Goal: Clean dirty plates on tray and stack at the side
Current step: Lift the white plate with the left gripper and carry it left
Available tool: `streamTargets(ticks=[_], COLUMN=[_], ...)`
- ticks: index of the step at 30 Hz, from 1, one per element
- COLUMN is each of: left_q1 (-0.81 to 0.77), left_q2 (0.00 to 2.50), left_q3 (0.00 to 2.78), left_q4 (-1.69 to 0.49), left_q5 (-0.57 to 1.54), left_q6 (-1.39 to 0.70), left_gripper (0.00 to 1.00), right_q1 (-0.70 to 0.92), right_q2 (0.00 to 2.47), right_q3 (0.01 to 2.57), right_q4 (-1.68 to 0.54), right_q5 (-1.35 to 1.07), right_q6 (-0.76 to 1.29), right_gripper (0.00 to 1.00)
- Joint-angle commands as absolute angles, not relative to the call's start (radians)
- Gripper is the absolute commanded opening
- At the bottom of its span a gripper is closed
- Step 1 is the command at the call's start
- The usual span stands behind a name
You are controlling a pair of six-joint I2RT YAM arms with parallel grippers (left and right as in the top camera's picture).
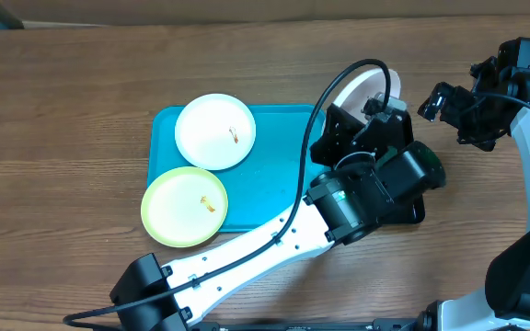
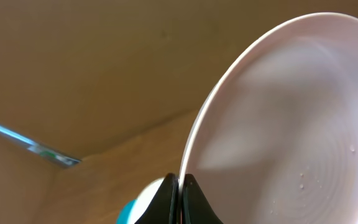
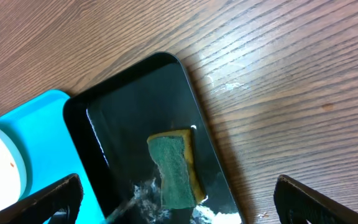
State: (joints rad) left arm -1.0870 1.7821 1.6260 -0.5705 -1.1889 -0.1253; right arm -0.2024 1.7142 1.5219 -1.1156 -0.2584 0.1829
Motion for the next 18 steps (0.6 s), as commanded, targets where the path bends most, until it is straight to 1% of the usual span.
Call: streamTargets(ticks=[1,10,12,14,18], left_q1=[-1.087,-1.083,-1.075,-1.057,-0.975], left_q2=[1.763,1.763,1.763,1.763,1.762], left_q3=[1.654,1.654,1.654,1.654,1.654], left_q4=[-0.526,-0.493,-0.499,-0.531,-0.609], left_q5=[-1.293,-1.274,-1.212,-1.097,-0.887], left_q6=[-0.039,-0.041,-0.041,-0.052,-0.182], left_gripper=[0.04,0.04,0.04,0.04,0.04], right_q1=[-0.205,-0.205,-0.205,-0.205,-0.205], right_q2=[1.702,1.702,1.702,1.702,1.702], right_q3=[1.526,1.526,1.526,1.526,1.526], right_q4=[-1.112,-1.112,-1.112,-1.112,-1.112], right_q5=[-0.263,-0.263,-0.263,-0.263,-0.263], right_q6=[0.186,0.186,0.186,0.186,0.186], right_gripper=[1.00,1.00,1.00,1.00,1.00])
